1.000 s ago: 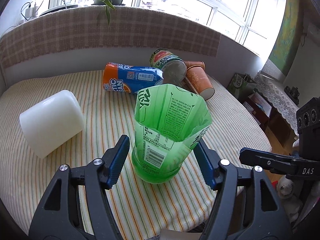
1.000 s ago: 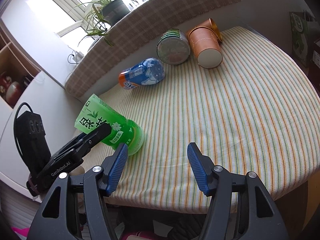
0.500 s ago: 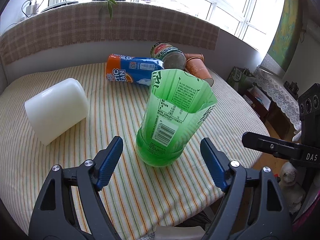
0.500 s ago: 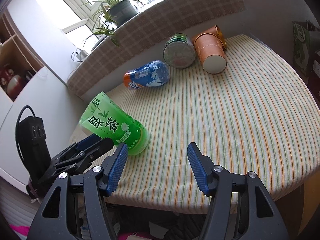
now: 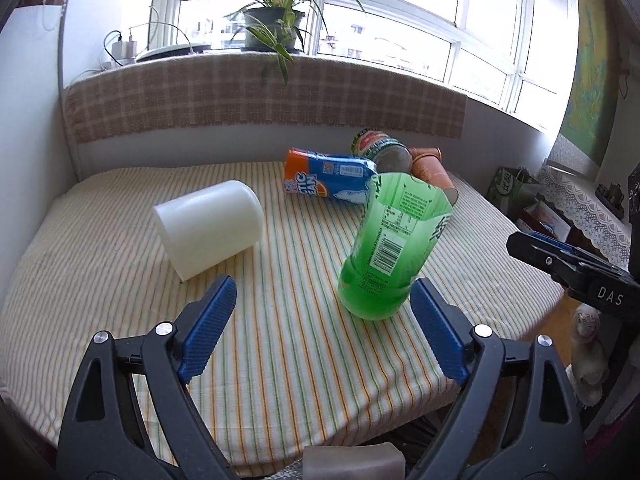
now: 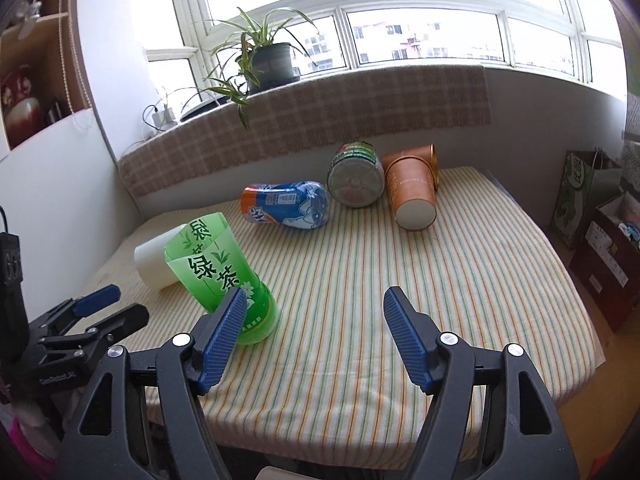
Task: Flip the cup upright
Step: 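Open the left gripper and pull it back from the bottle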
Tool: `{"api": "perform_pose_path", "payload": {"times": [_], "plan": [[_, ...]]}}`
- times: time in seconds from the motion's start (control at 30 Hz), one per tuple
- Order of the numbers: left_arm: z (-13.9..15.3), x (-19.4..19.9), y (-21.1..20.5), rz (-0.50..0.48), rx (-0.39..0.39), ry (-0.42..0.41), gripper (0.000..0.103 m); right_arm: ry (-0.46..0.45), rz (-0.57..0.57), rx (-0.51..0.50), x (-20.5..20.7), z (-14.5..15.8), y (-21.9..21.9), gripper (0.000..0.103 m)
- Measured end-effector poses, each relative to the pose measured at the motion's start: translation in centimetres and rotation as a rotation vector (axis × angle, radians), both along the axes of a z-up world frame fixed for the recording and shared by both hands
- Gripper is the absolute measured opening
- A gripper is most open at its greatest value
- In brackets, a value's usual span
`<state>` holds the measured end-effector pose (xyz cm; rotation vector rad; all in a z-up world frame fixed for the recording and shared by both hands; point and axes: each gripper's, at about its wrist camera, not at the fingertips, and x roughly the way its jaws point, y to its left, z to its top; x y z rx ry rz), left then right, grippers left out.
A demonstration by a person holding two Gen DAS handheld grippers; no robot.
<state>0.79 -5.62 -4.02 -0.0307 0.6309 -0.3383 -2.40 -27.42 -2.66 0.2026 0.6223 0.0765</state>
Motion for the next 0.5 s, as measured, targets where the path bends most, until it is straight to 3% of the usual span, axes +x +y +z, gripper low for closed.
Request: {"api": "perform_pose_path", "payload": {"times": [0.13, 0.2, 0.3, 0.5], "plan": [[2.0, -1.4, 1.1, 0.096, 0.002, -0.126, 0.093, -0.072, -0.028, -0.067, -0.5, 0.7, 1.0, 0.079], [3.0, -2.1, 1.5, 0.141, 0.002, -0.186, 0.103, -0.098, -0.034, -0.077, -0.7, 1.1, 1.4, 0.08], [4.0, -2.8, 1.9, 0.204, 0.006, -0.266, 0.103, -0.145, -0.058, -0.102, -1.0, 1.5, 1.9, 0.082], [5.0, -3.4, 2.6, 0.236, 0.003, -0.303, 0.103, -0.222, -0.121, -0.114, -1.6, 2.0, 2.3, 0.09]]}}
